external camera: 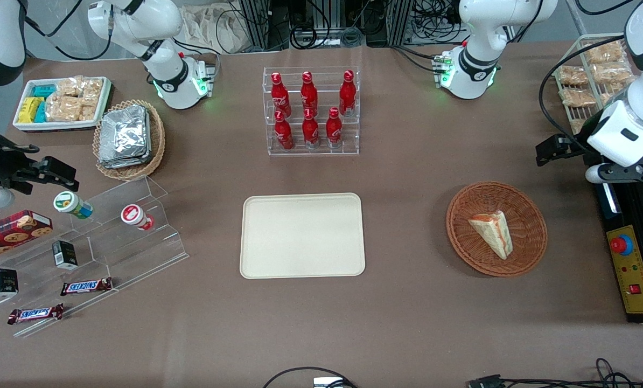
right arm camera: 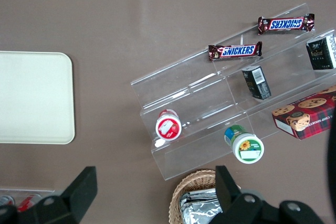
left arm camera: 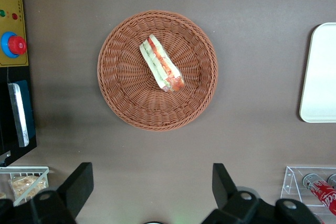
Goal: Place sandwich from basket to tray
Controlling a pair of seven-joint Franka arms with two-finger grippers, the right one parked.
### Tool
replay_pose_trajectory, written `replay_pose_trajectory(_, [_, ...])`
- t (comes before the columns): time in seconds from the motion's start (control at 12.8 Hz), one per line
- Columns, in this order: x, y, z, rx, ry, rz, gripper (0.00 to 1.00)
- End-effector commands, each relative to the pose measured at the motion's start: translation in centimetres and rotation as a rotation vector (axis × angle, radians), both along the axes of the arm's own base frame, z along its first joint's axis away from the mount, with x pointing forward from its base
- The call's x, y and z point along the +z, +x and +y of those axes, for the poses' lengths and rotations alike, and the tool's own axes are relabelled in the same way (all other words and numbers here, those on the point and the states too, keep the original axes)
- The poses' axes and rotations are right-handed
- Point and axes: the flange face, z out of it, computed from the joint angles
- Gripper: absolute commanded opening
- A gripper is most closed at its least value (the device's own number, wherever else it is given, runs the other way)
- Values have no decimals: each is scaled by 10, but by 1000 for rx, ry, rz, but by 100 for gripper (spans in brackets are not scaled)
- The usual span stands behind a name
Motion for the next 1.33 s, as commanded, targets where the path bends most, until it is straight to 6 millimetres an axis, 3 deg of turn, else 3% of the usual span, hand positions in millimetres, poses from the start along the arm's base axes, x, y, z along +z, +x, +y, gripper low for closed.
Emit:
replay_pose_trajectory(0.0, [2, -3, 1, -2, -10, 7, 100])
replay_pose_trajectory(0.47, [1, -2, 3, -1, -9, 8, 100])
replay_pose_trajectory(0.78, [-5, 3, 23, 56, -9, 14, 100])
replay_pose_trajectory(1.25, [-61, 39, 29, 256, -99, 49, 100])
